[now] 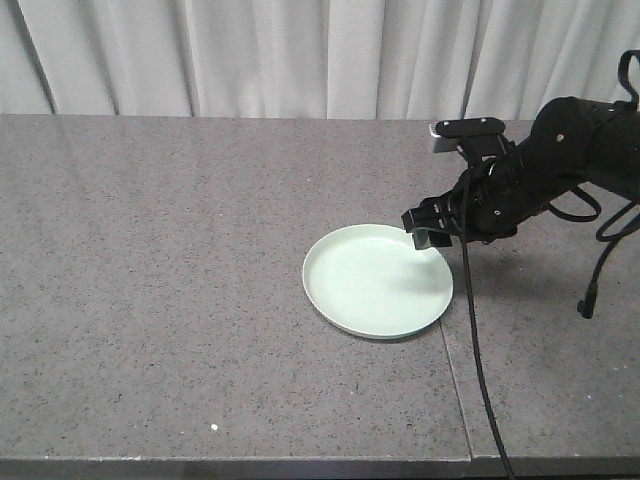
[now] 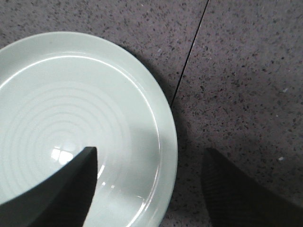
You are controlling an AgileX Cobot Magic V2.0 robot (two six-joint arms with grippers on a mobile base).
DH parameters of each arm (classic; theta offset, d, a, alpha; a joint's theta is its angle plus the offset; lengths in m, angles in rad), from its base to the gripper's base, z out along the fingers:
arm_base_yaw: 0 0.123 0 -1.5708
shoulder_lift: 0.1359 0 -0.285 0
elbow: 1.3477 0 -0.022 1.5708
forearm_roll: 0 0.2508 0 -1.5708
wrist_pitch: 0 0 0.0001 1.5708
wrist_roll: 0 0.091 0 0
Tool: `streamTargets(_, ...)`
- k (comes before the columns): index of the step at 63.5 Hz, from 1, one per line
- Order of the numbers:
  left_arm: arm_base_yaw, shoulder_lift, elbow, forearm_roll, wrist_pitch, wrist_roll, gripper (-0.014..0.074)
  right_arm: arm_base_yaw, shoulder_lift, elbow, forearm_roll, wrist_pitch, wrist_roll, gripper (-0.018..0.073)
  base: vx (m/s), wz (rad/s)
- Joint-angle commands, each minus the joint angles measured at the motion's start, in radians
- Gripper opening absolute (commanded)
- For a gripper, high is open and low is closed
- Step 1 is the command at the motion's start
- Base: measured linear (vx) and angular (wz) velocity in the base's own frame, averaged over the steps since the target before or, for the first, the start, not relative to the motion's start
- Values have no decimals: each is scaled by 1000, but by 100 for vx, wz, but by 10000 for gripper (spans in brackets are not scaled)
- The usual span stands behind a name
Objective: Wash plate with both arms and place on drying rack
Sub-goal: 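Lower the right gripper onto the rim of the pale green plate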
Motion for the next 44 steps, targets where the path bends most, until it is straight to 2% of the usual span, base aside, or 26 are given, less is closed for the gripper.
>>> streamTargets(1, -1, -14, -25, -9, -76, -5, -6, -1, -9, -45, -5, -20, 17, 454, 0, 0)
streamTargets(28, -1, -14, -25, -9, -76, -5, -6, -1, 63, -44, -13, 8, 39, 430, 0, 0)
streamTargets(36, -1, -14, -25, -9, -76, -5, -6, -1, 63, -44, -20, 16, 39, 328, 0, 0)
streamTargets(44, -1, -14, -25, -9, -76, -5, -6, -1, 63, -44, -22, 27, 39, 162, 0, 0)
